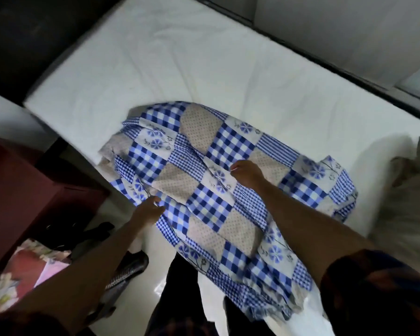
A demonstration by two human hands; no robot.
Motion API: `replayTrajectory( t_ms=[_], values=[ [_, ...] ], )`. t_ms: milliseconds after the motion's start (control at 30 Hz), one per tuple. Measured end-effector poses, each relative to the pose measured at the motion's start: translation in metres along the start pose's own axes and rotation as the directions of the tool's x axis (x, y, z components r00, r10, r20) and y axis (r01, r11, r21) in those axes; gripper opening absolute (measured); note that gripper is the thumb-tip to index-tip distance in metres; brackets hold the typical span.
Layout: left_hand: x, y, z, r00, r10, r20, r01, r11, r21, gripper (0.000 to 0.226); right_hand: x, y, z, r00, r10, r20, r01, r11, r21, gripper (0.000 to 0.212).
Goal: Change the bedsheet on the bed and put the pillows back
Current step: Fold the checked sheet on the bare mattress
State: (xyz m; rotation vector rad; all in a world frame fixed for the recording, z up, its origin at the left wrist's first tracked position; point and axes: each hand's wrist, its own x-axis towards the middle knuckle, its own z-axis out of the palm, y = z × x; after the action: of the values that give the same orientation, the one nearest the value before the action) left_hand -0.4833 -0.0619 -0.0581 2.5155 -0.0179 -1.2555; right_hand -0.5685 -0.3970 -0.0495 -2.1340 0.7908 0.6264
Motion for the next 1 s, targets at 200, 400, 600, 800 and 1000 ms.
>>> replayTrajectory(
  t_ms=[200, 400, 600, 800, 1000],
  values=[
    [0.094, -0.012, -0.086, 0.946, -0.156, -0.285, 0.078, 0.961, -0.265, 0.077, 0.136, -0.142, -0.003, 0.991, -0.119, -0.064, 0.115, 0.992, -0.056, 0.034],
    [0.189, -0.017, -0.132, 0.927, -0.217, -0.305, 0.141, 0.958, -0.251, 0.113, 0.274, -0.244, -0.017, 0.953, -0.070, -0.295, 0.059, 0.997, -0.046, 0.044],
    [0.221, -0.014, -0.144, 0.908, -0.081, -0.412, 0.118, 0.991, 0.066, 0.083, 0.357, -0.274, -0.012, 0.998, -0.031, 0.047, 0.038, 0.989, -0.145, 0.080],
    [0.220, -0.067, -0.163, 0.877, 0.105, -0.470, -0.037, 0.988, 0.150, 0.086, 0.364, -0.283, 0.001, 0.939, -0.190, 0.288, 0.289, 0.890, -0.353, 0.014],
    [0.205, -0.090, -0.169, 0.898, 0.090, -0.432, 0.006, 0.977, 0.215, 0.087, 0.352, -0.277, -0.020, 0.865, -0.314, -0.391, 0.321, 0.946, -0.047, 0.018]
  ],
)
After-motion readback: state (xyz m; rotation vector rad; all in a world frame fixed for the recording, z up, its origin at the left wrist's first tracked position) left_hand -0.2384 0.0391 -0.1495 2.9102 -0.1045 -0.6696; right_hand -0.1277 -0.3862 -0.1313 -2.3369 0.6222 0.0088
